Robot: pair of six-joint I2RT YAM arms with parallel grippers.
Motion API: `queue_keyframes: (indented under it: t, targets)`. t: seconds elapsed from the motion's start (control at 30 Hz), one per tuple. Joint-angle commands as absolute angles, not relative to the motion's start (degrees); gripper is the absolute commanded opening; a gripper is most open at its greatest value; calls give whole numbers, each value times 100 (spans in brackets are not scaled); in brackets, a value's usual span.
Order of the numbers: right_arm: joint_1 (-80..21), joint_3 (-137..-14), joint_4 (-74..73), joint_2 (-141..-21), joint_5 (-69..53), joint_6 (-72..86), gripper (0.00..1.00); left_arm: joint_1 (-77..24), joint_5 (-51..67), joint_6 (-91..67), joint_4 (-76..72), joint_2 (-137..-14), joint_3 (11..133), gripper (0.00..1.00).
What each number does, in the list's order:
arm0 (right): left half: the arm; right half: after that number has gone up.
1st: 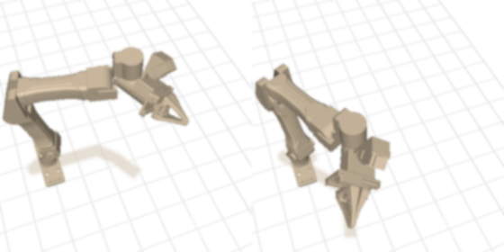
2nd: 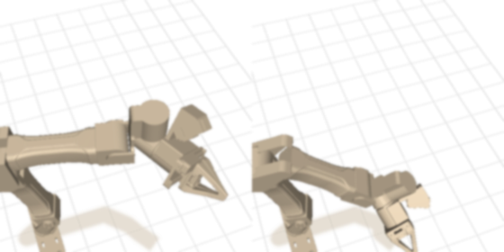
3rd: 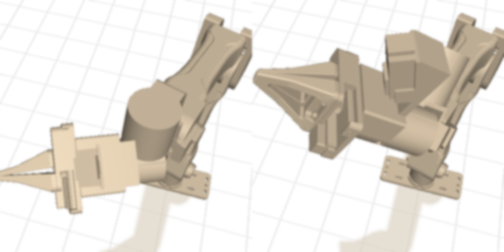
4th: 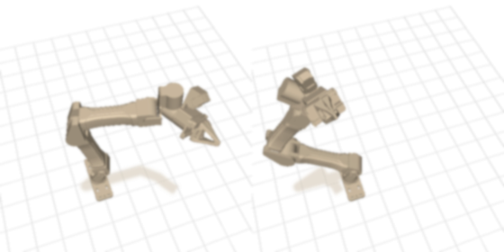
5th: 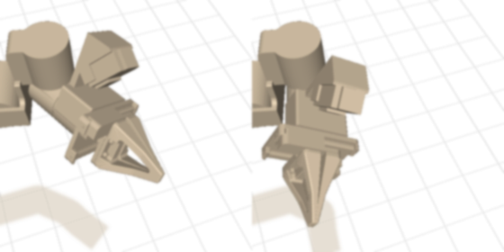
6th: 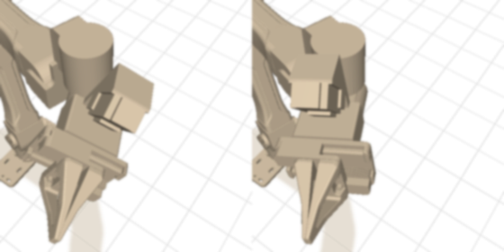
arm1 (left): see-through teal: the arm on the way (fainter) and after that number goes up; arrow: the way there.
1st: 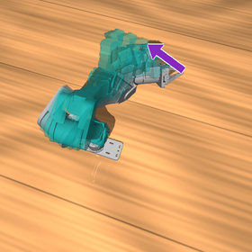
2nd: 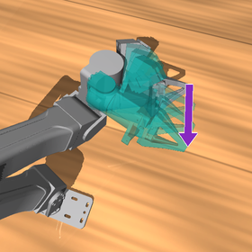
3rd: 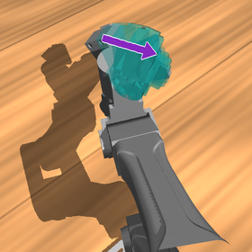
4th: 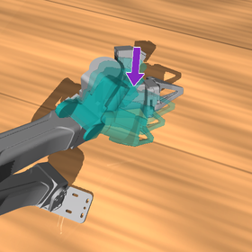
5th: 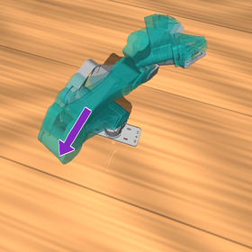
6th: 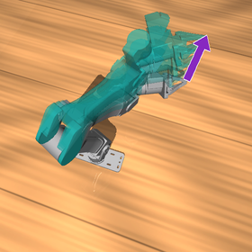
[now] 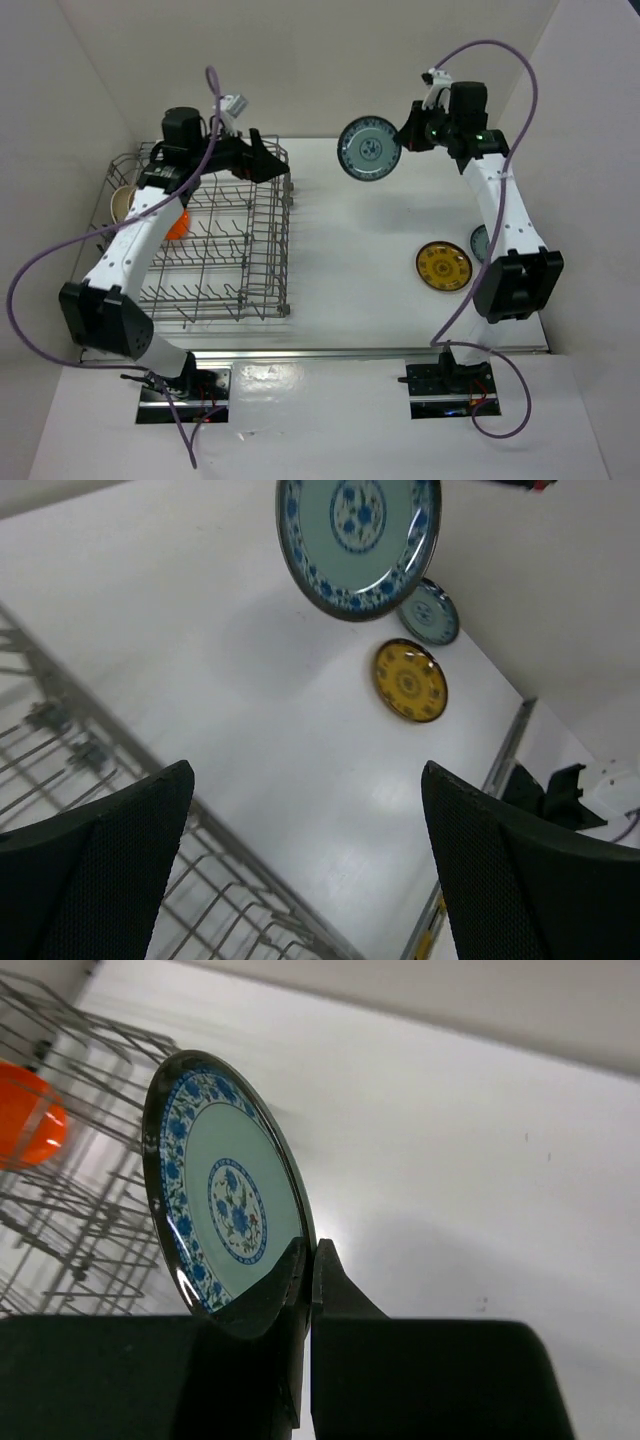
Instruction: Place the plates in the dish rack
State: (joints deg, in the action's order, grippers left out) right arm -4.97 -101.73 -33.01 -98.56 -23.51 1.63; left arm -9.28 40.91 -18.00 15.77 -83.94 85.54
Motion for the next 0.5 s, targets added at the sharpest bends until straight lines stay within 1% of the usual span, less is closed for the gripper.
queue_keyframes:
  t: [0.0,0.07,0.17,0.3,0.33,0.4,0.47]
  targets:
    - [-597,-10468,-2998,-9467,-2943,202,0,-1326,4842,-1846,1054,-8919,9137,100]
    - [-598,-10468,-2883,-9361,-3285,254,0,-1580,4965,-1714,1116,-9366,9447,98]
    - [-650,-10416,-2733,-9237,-3794,255,0,-1704,4914,-1767,1011,-9711,9782,96]
    - [-878,-10415,-2663,-9132,-3928,316,0,-1819,4861,-2039,774,-10045,10036,90]
    - [-949,-10415,-2663,-9132,-3929,316,0,-1819,4860,-2039,695,-10046,10089,86]
    - [-1011,-10415,-2663,-9062,-4157,316,0,-1890,4799,-2039,694,-10116,10142,82]
    - [-1063,-10284,-2602,-9009,-4262,316,0,-1942,4746,-2039,642,-10168,10143,71]
